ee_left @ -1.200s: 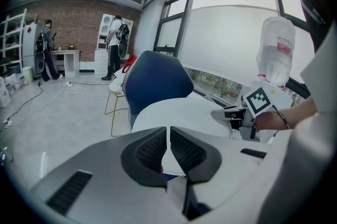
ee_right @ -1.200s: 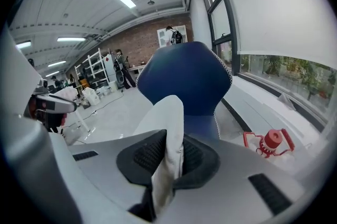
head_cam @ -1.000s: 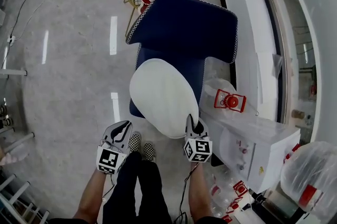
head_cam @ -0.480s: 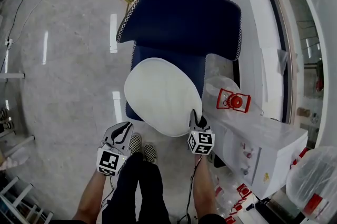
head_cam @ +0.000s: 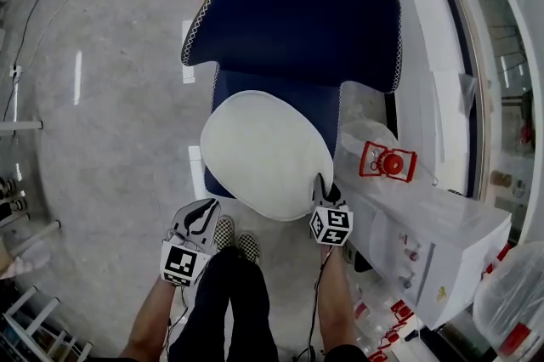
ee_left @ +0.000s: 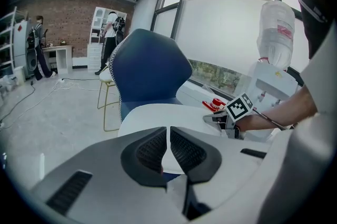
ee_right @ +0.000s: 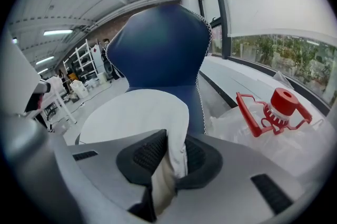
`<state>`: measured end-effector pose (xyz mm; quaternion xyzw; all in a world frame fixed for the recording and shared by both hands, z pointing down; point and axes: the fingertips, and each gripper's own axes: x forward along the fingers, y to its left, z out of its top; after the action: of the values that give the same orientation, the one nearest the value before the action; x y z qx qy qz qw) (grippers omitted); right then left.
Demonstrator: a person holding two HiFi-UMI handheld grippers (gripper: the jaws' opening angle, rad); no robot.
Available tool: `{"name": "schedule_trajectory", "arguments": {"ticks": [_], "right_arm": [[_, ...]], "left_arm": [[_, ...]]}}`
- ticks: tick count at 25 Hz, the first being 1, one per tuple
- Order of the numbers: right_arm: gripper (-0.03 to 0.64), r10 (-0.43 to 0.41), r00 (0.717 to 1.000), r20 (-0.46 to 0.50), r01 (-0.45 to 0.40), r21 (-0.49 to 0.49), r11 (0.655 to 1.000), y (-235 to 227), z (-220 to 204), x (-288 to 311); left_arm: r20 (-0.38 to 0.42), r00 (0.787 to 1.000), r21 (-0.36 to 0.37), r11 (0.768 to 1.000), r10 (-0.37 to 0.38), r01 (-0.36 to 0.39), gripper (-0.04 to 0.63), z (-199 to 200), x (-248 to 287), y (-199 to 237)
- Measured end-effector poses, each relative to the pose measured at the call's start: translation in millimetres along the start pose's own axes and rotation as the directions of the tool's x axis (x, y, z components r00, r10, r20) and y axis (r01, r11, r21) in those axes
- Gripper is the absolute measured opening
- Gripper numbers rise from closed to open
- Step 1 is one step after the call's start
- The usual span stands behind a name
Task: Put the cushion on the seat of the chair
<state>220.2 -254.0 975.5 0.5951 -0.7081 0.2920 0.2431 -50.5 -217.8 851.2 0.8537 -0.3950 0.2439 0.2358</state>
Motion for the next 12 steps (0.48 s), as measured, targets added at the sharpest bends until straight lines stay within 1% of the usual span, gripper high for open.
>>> {"name": "schedule_trajectory", "arguments": {"ticks": [9,12], "right_arm": [[0.064,-0.035,0.999,-0.040,0.035,-0.004,0.999,-8.6,-18.2,20.3],[0.064,-0.031,0.999,-0.037,0.032,0.019,0.999,-10.1,-19.1,19.8]], "left_arm": [[-0.019,1.000,0.003,1.000,0.019,-0.019,0.034,-15.4,-2.7,10.0],[-0.014,1.000,0.000,1.000,0.023,-0.023,0.034,-13.6,-5.0,11.2]]}}
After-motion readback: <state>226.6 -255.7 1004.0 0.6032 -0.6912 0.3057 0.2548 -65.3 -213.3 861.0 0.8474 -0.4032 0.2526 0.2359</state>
